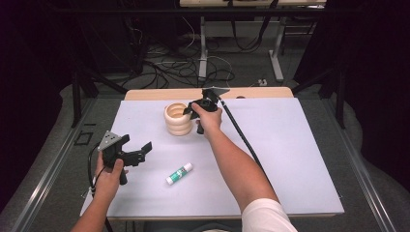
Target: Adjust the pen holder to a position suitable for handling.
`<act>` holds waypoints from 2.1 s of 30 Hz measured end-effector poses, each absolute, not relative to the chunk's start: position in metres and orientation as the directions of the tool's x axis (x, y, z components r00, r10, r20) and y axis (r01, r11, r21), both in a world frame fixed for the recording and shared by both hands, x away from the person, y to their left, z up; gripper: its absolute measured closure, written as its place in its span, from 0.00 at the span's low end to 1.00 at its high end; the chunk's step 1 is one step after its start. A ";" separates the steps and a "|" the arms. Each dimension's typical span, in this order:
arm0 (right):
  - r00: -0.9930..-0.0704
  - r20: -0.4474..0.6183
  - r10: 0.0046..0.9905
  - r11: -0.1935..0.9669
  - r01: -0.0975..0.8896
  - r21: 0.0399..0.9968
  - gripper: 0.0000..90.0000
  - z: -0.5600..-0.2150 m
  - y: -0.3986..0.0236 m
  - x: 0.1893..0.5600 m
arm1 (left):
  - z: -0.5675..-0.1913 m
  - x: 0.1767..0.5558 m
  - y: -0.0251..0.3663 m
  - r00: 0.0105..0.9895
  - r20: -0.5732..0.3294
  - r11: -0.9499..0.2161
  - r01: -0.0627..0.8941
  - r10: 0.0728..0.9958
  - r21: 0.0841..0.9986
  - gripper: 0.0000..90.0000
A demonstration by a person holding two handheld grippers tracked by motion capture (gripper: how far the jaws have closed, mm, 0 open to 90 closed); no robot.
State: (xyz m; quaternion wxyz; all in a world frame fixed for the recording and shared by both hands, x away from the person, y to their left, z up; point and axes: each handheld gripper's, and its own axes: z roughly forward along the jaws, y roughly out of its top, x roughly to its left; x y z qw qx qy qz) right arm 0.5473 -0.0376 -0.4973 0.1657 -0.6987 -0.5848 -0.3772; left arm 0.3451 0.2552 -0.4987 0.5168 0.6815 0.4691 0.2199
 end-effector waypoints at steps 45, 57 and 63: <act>0.057 0.774 0.630 -0.308 0.934 0.181 0.69 -0.466 -0.084 0.531 | -0.500 0.346 0.256 0.462 -0.180 -0.035 0.418 0.868 0.908 0.00; 0.028 0.769 0.638 -0.290 0.934 0.207 0.69 -0.452 -0.129 0.511 | -0.499 0.345 0.256 0.461 -0.179 -0.038 0.425 0.869 0.905 0.00; 0.010 0.772 0.636 -0.271 0.939 0.211 0.69 -0.452 -0.148 0.497 | -0.500 0.346 0.255 0.458 -0.177 -0.042 0.428 0.871 0.903 0.00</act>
